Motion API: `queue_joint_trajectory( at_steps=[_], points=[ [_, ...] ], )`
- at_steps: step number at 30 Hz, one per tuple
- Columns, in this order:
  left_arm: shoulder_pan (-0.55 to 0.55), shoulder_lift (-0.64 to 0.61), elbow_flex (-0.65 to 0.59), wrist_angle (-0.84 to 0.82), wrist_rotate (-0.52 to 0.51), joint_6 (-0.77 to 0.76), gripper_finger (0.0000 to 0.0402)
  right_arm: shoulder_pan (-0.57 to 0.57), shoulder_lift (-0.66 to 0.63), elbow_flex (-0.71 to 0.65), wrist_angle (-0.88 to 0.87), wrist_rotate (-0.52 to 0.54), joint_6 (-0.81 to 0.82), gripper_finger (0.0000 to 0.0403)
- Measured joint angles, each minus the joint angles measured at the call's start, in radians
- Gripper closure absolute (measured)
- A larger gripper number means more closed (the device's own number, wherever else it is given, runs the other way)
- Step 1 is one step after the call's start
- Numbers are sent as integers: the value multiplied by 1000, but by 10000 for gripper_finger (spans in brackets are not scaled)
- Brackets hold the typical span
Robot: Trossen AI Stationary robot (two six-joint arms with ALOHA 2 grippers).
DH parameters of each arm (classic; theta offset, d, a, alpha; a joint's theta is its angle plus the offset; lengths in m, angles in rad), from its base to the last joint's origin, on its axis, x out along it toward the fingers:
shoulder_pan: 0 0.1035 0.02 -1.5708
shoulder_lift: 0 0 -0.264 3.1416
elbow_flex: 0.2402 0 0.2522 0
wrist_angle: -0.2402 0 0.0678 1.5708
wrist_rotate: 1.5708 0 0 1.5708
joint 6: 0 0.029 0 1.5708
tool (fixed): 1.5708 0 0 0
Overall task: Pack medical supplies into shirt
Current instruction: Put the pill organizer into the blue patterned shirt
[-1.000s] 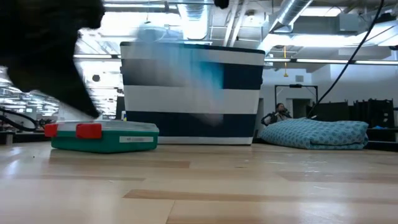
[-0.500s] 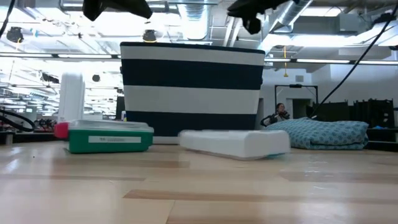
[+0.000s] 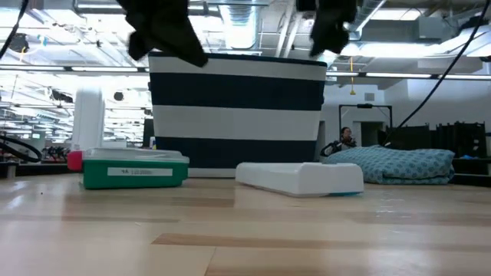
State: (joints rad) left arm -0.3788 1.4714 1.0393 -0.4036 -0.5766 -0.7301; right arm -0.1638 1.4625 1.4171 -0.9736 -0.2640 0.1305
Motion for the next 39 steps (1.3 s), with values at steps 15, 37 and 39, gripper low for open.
queue_joint_trajectory(
  at_steps=[15,37,39],
  points=[
    [160,36,0,140,390,274,401,237,2,-456,691,302,616,189],
    [179,41,-351,782,562,-19,263,334,30,-509,589,493,861,158],
    [180,41,-351,781,558,-21,250,308,33,-521,586,456,832,158]
  ],
)
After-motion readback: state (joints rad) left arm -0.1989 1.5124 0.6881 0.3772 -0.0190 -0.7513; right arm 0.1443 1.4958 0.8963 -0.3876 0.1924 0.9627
